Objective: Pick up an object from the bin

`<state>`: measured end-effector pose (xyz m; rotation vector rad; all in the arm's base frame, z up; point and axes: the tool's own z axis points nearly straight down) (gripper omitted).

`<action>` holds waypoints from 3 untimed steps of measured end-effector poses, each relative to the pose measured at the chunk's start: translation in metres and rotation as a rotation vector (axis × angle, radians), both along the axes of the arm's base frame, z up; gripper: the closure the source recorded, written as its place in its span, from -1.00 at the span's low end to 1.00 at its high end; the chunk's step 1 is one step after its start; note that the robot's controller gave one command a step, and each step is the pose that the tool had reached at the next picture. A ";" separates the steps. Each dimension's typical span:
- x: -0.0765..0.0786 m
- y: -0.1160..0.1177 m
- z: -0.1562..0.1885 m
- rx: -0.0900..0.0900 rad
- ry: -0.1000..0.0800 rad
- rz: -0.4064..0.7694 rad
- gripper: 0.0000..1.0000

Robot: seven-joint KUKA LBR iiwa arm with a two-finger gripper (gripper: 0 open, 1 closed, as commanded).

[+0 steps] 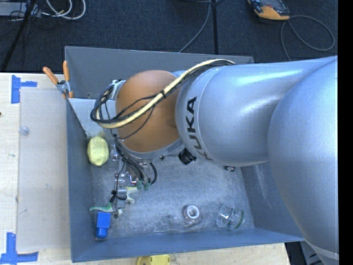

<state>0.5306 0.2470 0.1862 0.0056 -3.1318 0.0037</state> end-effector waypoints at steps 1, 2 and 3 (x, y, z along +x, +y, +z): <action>0.002 -0.001 0.005 0.002 -0.007 -0.005 -1.00; 0.016 -0.007 -0.042 0.006 -0.011 0.279 -1.00; 0.008 -0.015 -0.108 0.006 -0.005 0.688 -1.00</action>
Offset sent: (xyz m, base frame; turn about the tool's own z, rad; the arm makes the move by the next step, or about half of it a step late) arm 0.0333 -0.0195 -0.1162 -0.6585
